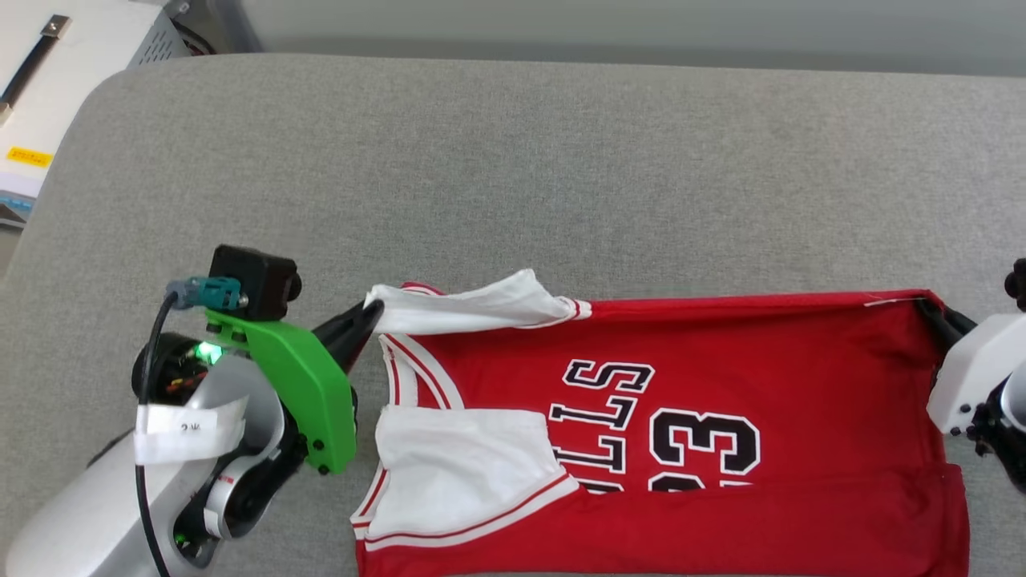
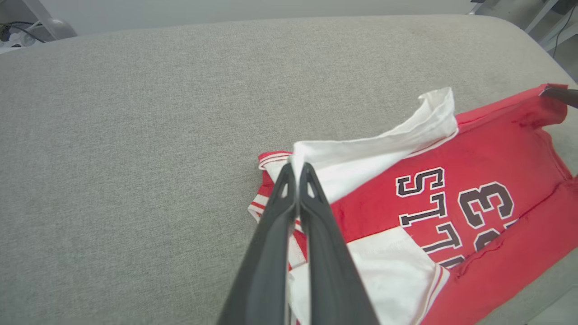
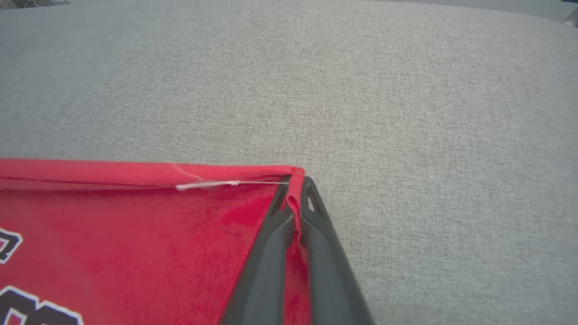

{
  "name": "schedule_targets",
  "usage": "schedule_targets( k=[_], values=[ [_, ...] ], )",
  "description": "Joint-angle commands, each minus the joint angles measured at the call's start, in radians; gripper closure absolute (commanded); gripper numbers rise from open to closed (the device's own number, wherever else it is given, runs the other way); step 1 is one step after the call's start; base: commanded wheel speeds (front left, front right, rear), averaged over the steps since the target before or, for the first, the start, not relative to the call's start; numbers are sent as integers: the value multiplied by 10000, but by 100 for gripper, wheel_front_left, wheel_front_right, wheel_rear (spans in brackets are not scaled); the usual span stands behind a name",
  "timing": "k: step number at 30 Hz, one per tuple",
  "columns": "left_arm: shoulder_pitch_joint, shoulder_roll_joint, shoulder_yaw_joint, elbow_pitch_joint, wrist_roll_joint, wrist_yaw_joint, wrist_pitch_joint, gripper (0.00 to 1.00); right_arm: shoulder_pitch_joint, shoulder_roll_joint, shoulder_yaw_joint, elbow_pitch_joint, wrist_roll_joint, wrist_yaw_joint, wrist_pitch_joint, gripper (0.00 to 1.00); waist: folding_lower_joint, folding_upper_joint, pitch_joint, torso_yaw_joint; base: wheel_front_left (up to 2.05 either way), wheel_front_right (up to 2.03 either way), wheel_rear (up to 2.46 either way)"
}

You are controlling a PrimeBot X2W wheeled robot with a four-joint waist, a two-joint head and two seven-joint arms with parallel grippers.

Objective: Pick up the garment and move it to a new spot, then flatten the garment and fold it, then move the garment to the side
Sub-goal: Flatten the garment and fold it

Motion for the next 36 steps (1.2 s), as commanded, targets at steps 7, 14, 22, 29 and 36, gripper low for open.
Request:
schedule_targets(
  k=[7, 14, 22, 29, 36],
  values=[
    [1429, 97, -238, -346, -350, 439, -278, 100, 1604, -42, -112, -802, 581, -7, -534, 100, 0, -1, -635, 45, 0, 0, 0],
    [2406, 183, -434, -172, -552, 610, -478, 100, 2724, -270, 60, -1428, 882, -7, -257, 100, 0, -1, -816, 48, 0, 0, 0],
    [2801, 176, -1006, 314, -331, 656, -228, 100, 3334, -987, 628, -1996, 991, -7, 405, 100, 0, -1, -837, -13, 0, 0, 0],
    [2570, -92, -1523, 1007, -38, 382, 67, 100, 3402, -1700, 1339, -2196, 788, -7, 790, 100, 0, -1, -690, -26, 0, 0, 0],
    [2229, -403, -1930, 1638, 296, 19, 153, 60, 3262, -2197, 2117, -2010, 653, -7, 896, 86, 0, -1, -629, -6, 0, 0, 0]
  ],
)
